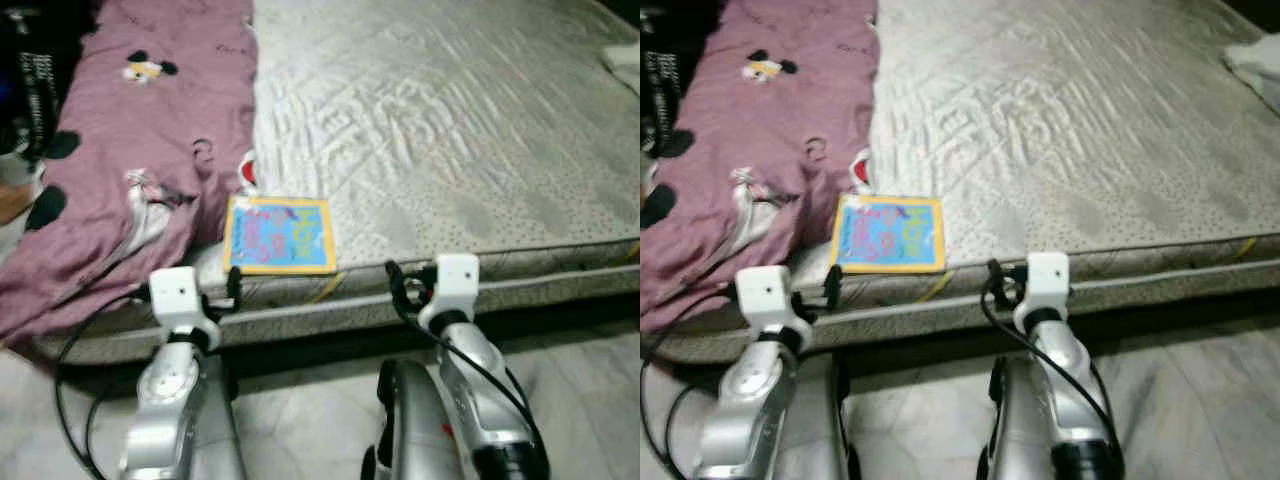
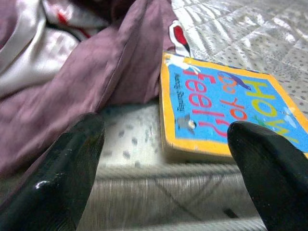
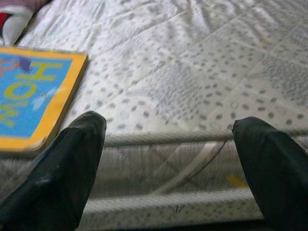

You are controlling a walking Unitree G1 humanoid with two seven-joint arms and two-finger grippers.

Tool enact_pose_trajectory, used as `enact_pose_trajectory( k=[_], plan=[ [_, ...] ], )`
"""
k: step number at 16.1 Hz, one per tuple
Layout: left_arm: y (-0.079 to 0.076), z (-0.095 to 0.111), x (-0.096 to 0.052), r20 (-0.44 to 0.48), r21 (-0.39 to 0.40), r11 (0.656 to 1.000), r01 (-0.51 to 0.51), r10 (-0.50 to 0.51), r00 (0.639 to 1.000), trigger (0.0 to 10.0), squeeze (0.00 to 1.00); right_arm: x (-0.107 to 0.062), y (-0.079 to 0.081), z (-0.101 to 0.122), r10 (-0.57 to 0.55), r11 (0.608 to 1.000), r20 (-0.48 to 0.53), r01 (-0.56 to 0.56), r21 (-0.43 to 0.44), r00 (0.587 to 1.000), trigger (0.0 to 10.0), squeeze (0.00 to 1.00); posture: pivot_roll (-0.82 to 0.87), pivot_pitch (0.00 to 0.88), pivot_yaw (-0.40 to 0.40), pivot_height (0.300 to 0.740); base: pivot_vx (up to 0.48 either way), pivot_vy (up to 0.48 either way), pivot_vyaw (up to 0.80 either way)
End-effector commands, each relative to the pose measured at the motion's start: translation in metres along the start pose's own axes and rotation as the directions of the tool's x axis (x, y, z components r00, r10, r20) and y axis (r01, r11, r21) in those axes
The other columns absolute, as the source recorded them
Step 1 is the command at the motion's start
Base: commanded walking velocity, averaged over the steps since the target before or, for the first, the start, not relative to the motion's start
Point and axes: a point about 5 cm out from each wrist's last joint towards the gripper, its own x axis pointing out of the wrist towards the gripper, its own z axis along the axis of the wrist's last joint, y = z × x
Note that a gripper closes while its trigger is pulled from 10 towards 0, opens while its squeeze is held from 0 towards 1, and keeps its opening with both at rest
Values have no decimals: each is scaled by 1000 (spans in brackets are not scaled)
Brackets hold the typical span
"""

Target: Clean up the room

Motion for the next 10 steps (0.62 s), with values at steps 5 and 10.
enact_pose_trajectory(
  k=[5,10],
  plan=[
    [-6,-2,0,-11,-6,1000,20,-20,1000,10000,0,-3,-8,-5,-28,1000,-20,28,3,999,10000,0,-1,110,-29,496,216,0,0],
    [1,3,7,18,-14,999,-32,32,999,10000,0,-3,-8,-6,-30,1000,-24,30,6,999,10000,0,-3,109,-39,496,0,0,0]
  ],
)
